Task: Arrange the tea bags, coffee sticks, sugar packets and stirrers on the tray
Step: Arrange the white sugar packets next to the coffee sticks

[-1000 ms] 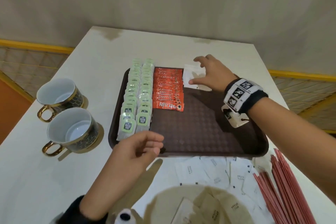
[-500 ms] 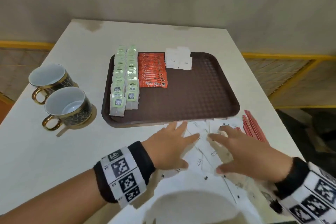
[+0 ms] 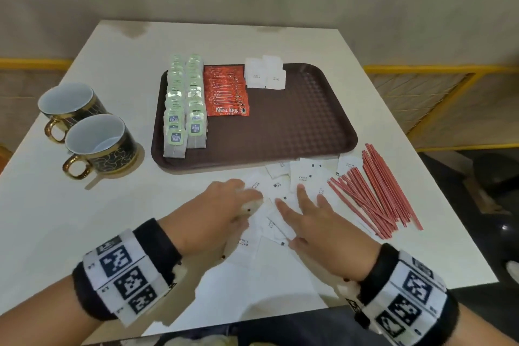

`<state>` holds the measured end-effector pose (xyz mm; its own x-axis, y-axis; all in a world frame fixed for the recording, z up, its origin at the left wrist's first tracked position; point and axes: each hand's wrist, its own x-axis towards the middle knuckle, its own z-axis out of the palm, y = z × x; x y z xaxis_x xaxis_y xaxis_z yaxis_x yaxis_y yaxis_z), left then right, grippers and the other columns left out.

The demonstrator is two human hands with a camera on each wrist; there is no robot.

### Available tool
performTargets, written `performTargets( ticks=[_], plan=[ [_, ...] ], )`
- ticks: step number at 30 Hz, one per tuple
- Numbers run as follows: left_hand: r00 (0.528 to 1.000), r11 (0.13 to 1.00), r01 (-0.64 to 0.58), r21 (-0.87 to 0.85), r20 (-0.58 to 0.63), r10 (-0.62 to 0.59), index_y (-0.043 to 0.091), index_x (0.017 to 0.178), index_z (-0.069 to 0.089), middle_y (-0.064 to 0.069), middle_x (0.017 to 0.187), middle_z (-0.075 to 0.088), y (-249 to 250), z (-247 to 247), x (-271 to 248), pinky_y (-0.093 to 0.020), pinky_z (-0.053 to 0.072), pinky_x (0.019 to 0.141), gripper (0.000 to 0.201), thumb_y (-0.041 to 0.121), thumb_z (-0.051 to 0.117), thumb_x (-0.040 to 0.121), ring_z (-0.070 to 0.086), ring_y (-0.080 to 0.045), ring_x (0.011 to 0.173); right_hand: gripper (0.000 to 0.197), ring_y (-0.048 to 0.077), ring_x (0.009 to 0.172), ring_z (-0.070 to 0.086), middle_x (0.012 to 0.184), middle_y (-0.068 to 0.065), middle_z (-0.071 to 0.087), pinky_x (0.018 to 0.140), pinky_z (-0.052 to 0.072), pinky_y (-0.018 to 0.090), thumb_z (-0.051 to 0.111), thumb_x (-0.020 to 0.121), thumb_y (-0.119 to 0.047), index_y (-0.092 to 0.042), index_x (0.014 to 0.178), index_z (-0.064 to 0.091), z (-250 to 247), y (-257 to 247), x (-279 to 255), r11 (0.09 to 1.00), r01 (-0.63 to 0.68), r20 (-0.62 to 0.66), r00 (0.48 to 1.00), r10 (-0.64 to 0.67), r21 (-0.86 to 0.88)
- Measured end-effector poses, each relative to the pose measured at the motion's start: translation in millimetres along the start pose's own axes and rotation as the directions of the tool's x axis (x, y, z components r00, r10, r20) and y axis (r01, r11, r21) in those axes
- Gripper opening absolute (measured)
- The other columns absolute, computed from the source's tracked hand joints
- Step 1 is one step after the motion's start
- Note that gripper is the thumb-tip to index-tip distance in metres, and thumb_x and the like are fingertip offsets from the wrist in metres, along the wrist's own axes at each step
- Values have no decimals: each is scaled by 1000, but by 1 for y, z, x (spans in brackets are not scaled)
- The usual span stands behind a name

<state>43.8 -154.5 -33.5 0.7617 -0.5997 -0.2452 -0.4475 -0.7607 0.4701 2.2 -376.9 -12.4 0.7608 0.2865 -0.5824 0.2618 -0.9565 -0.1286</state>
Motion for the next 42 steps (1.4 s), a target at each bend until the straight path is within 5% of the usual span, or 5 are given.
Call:
performTargets(
  ticks=[5,12,21,26,42],
  plan=[
    [960,996,88,24,-269,-79,31,143,39,0,139,47,-2,-7,-2,-37,44,96,51,11,48,97,45,-25,119,75,22,148,15,162,2,9,112,20,29,56,93,-47,-33,155,14,-17,22,-9,946,60,-193,981,3,319],
    [991,971,132,200,-8,-133,32,132,54,-1,117,51,4,-19,19,-30,45,79,55,-3,45,90,50,-21,103,43,30,123,33,132,8,34,99,39,43,47,92,-58,-23,117,53,-11,14,-3,984,17,-137,991,7,176],
    [971,936,230,268,-2,-238,16,134,43,-3,128,47,-5,-19,22,-33,44,89,55,36,66,89,48,-24,111,35,34,141,23,160,12,12,87,47,38,53,94,-47,-14,107,55,-6,-2,16,997,-77,-143,987,74,-12],
    [956,943,290,163,8,-295,15,126,49,-1,115,47,-1,-23,20,-30,42,85,64,47,76,77,49,-21,104,38,28,105,45,113,5,41,73,48,36,65,85,-45,-14,79,44,-10,-2,14,999,-53,-220,974,54,11],
    [950,948,303,100,44,-308,33,139,43,-7,130,46,-3,-27,10,-36,41,97,55,46,63,89,47,-29,119,60,29,118,41,126,7,44,87,46,41,58,87,-58,-21,132,44,-49,-36,60,978,102,-78,990,-118,-182]
  ],
)
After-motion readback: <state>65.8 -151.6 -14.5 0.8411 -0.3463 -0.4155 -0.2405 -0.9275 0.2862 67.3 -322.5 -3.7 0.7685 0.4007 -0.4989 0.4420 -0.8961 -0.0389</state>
